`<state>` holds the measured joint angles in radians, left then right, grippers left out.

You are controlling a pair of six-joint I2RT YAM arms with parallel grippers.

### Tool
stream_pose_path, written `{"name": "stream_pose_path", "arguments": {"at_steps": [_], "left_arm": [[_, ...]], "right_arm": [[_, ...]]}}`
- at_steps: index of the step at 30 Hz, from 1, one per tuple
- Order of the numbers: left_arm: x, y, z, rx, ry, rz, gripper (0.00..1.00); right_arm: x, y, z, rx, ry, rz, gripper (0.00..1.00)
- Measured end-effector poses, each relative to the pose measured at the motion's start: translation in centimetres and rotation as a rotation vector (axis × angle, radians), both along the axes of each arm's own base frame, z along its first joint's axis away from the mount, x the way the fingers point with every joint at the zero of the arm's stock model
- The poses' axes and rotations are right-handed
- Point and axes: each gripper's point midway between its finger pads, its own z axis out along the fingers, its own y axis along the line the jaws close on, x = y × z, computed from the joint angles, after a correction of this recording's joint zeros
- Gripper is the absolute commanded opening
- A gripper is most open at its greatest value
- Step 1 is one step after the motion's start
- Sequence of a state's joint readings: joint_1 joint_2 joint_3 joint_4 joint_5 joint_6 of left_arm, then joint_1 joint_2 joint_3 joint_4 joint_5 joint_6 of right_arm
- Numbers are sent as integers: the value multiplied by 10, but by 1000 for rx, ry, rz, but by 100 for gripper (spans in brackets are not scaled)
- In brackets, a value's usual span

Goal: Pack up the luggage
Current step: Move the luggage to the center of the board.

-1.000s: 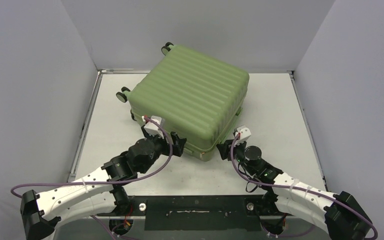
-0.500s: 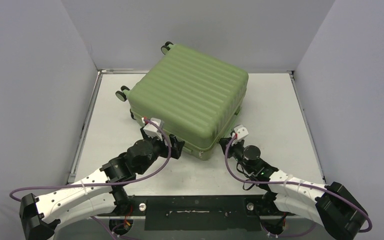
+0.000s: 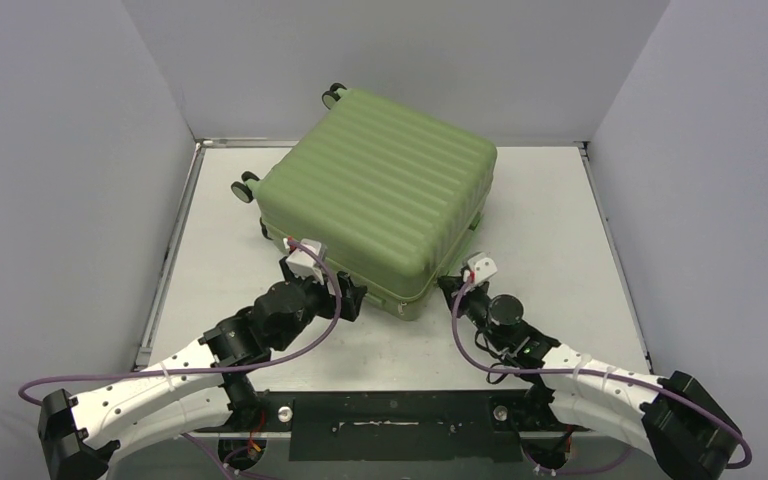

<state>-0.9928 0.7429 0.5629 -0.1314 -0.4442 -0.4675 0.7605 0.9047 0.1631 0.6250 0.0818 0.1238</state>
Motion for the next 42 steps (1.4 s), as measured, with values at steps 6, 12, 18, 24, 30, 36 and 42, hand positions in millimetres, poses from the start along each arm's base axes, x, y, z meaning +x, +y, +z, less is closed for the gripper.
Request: {"name": "stream_pose_path", "arguments": {"at_steps": [6,12,18,24,30,36,42], "left_arm": [[0,1,-1,2,1,2,97],[3,2,-3,8,8,10,97],[3,-2,-9,16,27,1,97],[-1,-6,-11,-5,41,-26,97],[-5,-6,-15,-12,48,-42,97],[-7,-7,-16,-15,51,-54,97],[-8,-10,-19,-7,61,-69,97]], "right_arm": [[-18,1,-10,5,109,-17,27],[-6,-30,18,241,154,-181,58],[15,-40,6,266,246,-202,51],[7,-21,0,258,192,-48,42],[5,-7,5,223,111,66,47],[7,-1,6,196,66,103,51],[1,-4,3,186,45,114,50]]}}
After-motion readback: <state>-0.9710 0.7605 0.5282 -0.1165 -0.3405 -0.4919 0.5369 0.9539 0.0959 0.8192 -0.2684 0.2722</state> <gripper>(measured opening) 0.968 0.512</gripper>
